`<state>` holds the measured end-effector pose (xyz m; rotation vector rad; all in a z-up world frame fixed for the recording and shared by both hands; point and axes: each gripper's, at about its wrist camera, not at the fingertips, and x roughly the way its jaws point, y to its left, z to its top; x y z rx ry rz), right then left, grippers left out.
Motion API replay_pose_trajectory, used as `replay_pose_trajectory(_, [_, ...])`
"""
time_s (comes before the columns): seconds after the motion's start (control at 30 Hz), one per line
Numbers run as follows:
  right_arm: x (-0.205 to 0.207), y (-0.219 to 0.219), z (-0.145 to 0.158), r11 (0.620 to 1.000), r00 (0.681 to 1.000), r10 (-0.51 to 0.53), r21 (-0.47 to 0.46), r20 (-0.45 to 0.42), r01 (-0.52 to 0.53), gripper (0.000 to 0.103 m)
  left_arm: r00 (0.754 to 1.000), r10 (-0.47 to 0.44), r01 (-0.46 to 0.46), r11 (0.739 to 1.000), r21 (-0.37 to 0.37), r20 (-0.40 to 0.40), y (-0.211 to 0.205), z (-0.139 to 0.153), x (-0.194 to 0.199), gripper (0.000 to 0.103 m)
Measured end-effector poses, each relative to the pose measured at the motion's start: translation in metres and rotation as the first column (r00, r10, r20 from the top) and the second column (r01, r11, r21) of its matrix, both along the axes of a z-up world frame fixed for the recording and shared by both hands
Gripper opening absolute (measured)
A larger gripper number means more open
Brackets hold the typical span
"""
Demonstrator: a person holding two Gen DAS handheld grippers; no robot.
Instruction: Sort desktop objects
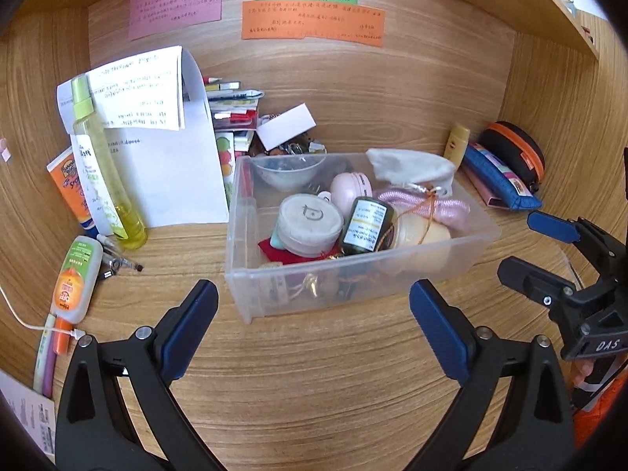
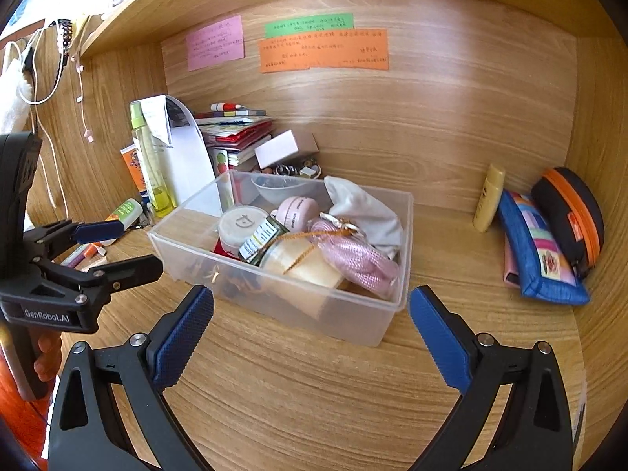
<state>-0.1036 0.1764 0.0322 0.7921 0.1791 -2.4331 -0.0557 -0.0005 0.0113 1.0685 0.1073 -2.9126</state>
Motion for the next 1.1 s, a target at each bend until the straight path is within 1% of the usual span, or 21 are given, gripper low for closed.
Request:
replay_pose_trajectory(0.13, [-0.004, 0.004, -0.005, 1.0, 1.0, -0.002, -0.007, 0.027, 0.002, 0.1, 1.0, -0.001, 0.001, 1.0, 0.013, 0.0, 0.003, -0.003, 0.002, 0.099])
replay_pose_trajectory(0.5, [-0.01, 0.007, -0.012, 1.0, 0.999, -0.011, 0.002, 0.051, 0.011, 0.1, 1.0, -0.01, 0.01, 0.999, 0.034, 0.004, 0.001, -0.004, -0.002, 0.099])
replay_pose_trajectory(0.67, [-0.012, 0.005, -0.013, 1.0, 0.998, -0.007, 0.005, 0.061, 0.007, 0.1, 1.0, 0.006, -0.006, 0.999, 0.041, -0.001, -0.002, -0.005, -0.004, 0.099])
replay_pose_trajectory(0.8, [-0.012, 0.002, -0.016, 1.0, 0.998, 0.002, 0.017, 0.069, -0.004, 0.1, 0.999, -0.011, 0.009, 0.998, 0.062, 0.031, -0.004, -0.008, -0.008, 0.1])
replay_pose_trajectory(0.93, [-0.01, -0.002, -0.018, 0.999, 0.998, 0.004, 0.034, 0.065, -0.006, 0.1, 0.999, -0.009, 0.006, 0.998, 0.062, 0.035, -0.005, -0.01, -0.008, 0.1])
replay_pose_trajectory(1.1, [-0.01, -0.003, -0.018, 1.0, 0.997, 0.002, 0.026, 0.073, -0.004, 0.1, 0.999, -0.03, 0.028, 0.997, 0.075, 0.032, -0.004, -0.011, -0.006, 0.1])
